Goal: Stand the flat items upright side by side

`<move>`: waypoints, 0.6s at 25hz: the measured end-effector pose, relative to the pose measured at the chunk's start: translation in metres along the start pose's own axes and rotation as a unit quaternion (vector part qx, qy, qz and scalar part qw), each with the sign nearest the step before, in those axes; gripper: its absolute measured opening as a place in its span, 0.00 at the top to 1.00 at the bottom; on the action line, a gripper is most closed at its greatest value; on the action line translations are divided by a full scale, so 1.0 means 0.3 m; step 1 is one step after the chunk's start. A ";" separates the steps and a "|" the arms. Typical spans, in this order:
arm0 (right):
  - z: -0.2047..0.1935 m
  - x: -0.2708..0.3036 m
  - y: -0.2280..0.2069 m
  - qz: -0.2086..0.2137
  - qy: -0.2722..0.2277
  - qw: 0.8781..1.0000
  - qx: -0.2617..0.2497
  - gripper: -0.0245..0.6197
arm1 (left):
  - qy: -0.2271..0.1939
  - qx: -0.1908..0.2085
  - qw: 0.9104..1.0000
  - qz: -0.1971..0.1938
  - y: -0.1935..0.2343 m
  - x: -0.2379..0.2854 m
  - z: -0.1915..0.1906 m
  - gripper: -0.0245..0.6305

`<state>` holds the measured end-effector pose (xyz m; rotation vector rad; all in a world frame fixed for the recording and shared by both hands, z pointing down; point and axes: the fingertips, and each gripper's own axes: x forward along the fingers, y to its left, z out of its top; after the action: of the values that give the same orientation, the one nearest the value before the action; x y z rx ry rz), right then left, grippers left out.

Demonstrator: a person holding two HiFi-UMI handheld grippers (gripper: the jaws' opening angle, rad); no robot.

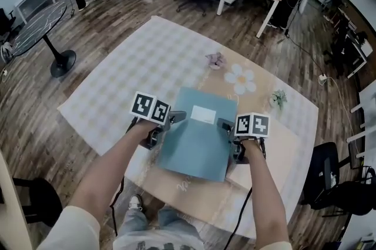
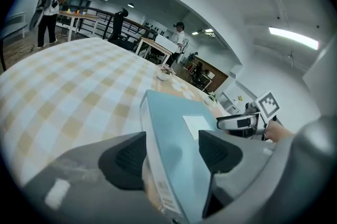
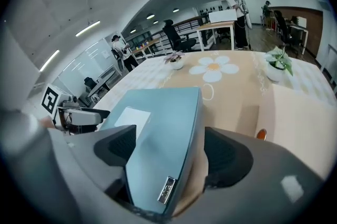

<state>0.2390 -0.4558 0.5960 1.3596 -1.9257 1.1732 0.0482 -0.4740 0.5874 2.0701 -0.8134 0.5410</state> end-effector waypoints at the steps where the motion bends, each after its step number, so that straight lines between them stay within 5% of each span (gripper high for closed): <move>1: -0.004 0.011 -0.005 0.000 0.011 1.000 0.006 0.33 | 0.004 -0.006 1.000 -0.002 0.002 0.012 -0.001 0.46; 7: -0.047 0.081 -0.020 0.027 0.061 0.996 0.054 0.29 | 0.030 -0.020 0.999 -0.011 0.019 0.067 -0.013 0.46; 12: -0.060 0.119 -0.011 0.086 0.061 0.987 0.123 0.29 | 0.049 -0.016 0.999 -0.013 0.022 0.098 -0.012 0.46; 15: -0.072 0.122 -0.015 0.088 0.059 0.986 0.126 0.29 | 0.057 -0.015 0.998 -0.006 0.025 0.098 -0.023 0.51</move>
<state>0.2278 -0.4557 0.6373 1.2298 -1.8914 1.5922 0.0629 -0.4821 0.6135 1.9959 -0.7380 0.6298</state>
